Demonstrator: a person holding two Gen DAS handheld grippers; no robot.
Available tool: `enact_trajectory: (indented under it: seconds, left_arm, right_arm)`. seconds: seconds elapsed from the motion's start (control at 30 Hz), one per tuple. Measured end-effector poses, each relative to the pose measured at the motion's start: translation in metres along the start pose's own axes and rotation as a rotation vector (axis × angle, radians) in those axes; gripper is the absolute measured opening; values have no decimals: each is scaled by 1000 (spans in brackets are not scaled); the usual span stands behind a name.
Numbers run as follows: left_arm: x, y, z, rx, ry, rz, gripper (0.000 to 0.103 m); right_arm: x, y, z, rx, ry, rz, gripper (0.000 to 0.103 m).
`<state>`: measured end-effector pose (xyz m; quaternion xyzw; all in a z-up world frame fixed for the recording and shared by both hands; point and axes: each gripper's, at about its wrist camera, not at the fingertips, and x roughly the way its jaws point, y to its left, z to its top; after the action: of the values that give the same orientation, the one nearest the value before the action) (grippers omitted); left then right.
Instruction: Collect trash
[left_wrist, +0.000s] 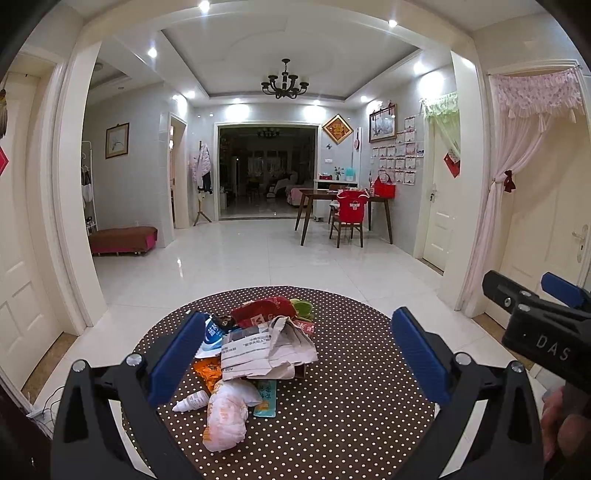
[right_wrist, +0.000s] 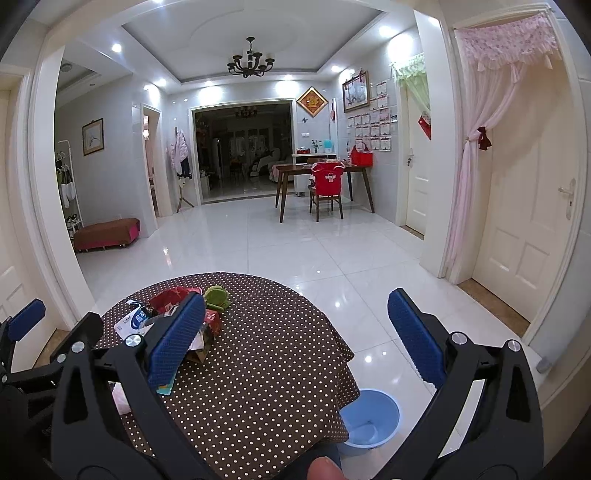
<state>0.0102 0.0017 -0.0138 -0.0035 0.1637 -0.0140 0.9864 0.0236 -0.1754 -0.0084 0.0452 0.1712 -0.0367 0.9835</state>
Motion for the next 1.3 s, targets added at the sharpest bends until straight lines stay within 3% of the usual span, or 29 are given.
enact_trajectory:
  seconds: [1.3]
  left_arm:
    - [3, 3, -5, -19, 25, -13, 99]
  right_arm:
    - [9, 4, -5, -5, 32, 3, 97]
